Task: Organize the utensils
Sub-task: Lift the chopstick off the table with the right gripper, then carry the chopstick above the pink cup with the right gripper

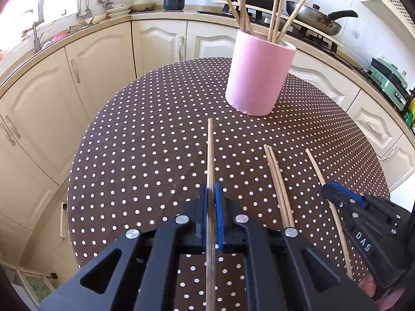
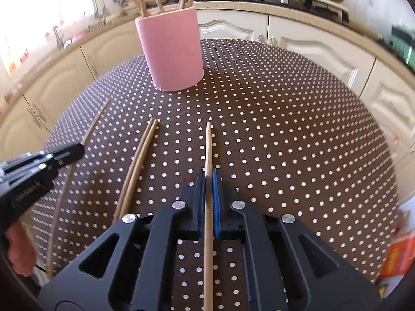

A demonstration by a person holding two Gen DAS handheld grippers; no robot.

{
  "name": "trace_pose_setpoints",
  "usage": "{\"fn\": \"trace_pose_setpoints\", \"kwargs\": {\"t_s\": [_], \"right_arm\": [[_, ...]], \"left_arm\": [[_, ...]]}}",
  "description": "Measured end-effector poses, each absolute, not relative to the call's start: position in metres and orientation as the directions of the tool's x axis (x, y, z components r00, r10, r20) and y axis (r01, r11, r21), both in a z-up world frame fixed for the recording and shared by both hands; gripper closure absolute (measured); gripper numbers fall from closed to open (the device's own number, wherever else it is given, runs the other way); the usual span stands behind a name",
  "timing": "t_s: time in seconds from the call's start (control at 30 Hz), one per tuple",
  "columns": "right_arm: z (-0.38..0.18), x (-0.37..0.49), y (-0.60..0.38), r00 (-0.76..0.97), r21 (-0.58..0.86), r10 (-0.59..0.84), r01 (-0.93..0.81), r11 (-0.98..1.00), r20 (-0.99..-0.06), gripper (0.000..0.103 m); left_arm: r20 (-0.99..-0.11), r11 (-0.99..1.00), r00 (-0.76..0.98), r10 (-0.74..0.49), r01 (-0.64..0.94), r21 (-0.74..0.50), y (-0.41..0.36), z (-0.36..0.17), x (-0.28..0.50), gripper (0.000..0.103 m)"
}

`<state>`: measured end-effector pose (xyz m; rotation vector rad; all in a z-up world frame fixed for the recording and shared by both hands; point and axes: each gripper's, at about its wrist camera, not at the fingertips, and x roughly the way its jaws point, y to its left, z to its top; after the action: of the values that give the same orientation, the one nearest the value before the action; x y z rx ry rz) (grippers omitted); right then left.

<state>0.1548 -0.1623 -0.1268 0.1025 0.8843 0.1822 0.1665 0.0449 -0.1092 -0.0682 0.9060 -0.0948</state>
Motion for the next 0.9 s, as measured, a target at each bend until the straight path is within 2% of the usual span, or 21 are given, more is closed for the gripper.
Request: {"fn": "trace_pose_setpoints", "kwargs": {"t_s": [0.13,0.43,0.9], "right_arm": [[-0.122,0.158,-0.18,0.644,0.234,0.232,-0.084,0.969,-0.729,0.097],[-0.095,0.146,-0.187,0.708,0.272,0.287,-0.138,0.952,-0.645,0.097],[-0.039,0.145,-0.214,0.836,0.305,0.256,-0.113,0.946,-0.486,0.097]], "left_arm": [[-0.779,0.994,0.618,-0.11,0.047,-0.103,0.041,-0.109,0.168,0.096],[-0.757,0.992,0.642,-0.12,0.044,-0.12,0.035,-0.096,0.167,0.096],[-0.657,0.99,0.744,-0.124,0.043,-0.138,0.026,-0.057,0.162,0.096]]}}
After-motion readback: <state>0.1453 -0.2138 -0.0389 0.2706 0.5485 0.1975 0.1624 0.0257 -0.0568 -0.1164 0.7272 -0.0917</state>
